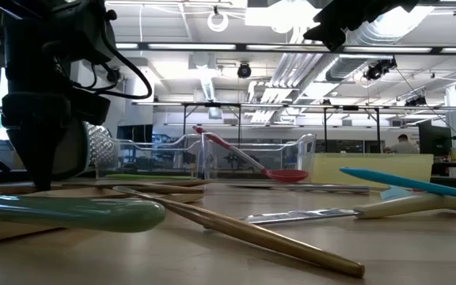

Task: Pick & Place Kitchen Items
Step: Put the top brown serving spork into the right transparent bin

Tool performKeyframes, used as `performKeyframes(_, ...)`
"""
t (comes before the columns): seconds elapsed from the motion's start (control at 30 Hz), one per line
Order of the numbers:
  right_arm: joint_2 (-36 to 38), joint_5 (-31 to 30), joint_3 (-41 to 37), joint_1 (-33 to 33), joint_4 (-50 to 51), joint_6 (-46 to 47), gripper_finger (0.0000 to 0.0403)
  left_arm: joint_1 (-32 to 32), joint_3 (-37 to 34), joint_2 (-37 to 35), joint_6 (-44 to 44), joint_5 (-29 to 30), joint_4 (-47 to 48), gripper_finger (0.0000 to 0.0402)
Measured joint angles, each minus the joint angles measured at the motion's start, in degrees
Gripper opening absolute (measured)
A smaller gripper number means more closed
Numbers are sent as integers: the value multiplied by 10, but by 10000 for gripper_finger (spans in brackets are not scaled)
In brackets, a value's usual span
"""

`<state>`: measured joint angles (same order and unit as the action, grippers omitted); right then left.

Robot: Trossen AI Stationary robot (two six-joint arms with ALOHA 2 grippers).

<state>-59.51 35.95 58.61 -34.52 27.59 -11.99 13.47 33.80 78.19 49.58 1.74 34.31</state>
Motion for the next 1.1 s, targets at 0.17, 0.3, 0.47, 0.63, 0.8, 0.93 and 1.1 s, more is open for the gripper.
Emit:
performKeyframes(0.17,0,0,0,0,0,0,229,0,15,1,-24,-11,12,78)
performKeyframes(0.3,0,0,0,0,0,0,229,1,37,1,-41,-27,61,78)
performKeyframes(0.47,0,0,0,0,0,-1,229,1,52,1,-43,-21,78,78)
performKeyframes(0.63,0,0,0,0,0,-2,229,1,65,0,-43,-1,114,78)
performKeyframes(0.8,0,0,0,0,0,-2,229,1,82,-3,-33,24,184,78)
performKeyframes(0.93,0,0,0,0,0,-2,229,1,94,-25,-17,54,203,78)
performKeyframes(1.1,0,0,0,0,0,0,229,1,124,-66,3,107,248,78)
